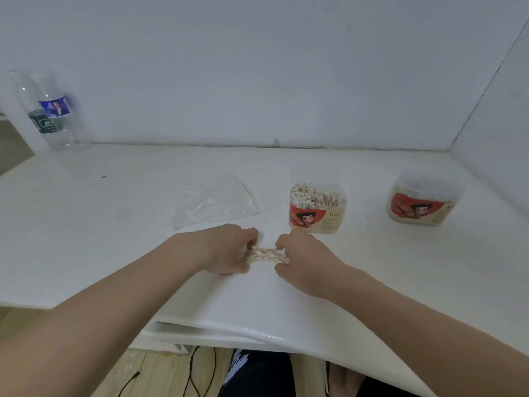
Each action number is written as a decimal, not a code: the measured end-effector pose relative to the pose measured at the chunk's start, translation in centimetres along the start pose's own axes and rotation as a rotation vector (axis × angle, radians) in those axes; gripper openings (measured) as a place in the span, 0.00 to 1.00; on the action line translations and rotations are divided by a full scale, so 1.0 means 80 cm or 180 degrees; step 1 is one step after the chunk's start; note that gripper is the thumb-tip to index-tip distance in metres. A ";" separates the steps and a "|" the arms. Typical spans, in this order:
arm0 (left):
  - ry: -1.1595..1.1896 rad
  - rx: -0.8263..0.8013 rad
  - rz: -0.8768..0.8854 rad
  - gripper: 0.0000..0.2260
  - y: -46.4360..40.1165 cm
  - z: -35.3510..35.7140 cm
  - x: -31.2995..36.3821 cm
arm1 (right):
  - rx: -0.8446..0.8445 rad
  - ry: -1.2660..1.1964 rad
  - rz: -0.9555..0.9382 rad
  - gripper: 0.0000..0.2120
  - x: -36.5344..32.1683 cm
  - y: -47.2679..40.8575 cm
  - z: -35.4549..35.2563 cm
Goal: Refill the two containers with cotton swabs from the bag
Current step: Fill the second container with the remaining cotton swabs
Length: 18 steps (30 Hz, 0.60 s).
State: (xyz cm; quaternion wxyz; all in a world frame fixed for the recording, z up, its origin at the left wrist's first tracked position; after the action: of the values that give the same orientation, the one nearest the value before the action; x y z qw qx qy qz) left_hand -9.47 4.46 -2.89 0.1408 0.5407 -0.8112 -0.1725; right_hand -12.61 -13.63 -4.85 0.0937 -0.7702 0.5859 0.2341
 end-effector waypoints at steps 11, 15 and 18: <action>0.0270 0.0294 0.0153 0.23 -0.011 0.002 0.007 | 0.0061 -0.0489 -0.0147 0.23 0.015 -0.015 -0.009; 0.0161 0.0183 0.0264 0.21 -0.016 0.000 0.010 | 0.0086 -0.0681 -0.0229 0.22 0.018 -0.015 -0.010; 0.0042 0.0109 0.0303 0.12 -0.018 -0.002 0.009 | 0.0060 -0.0738 -0.0230 0.22 0.020 -0.014 -0.010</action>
State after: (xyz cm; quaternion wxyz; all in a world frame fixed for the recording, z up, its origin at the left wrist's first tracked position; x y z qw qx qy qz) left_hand -8.45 3.22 -3.33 0.1450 0.5050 -0.8378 -0.1483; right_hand -11.01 -15.02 -5.06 0.1765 -0.7576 0.5451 0.3126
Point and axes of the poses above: each hand's wrist, its own y-axis away from the middle knuckle, its own z-axis out of the palm, x = y × z, the point moved 1 cm from there along -y, towards the middle knuckle, and after that the axes turned 6 degrees about -y, right-handed, at the moved point
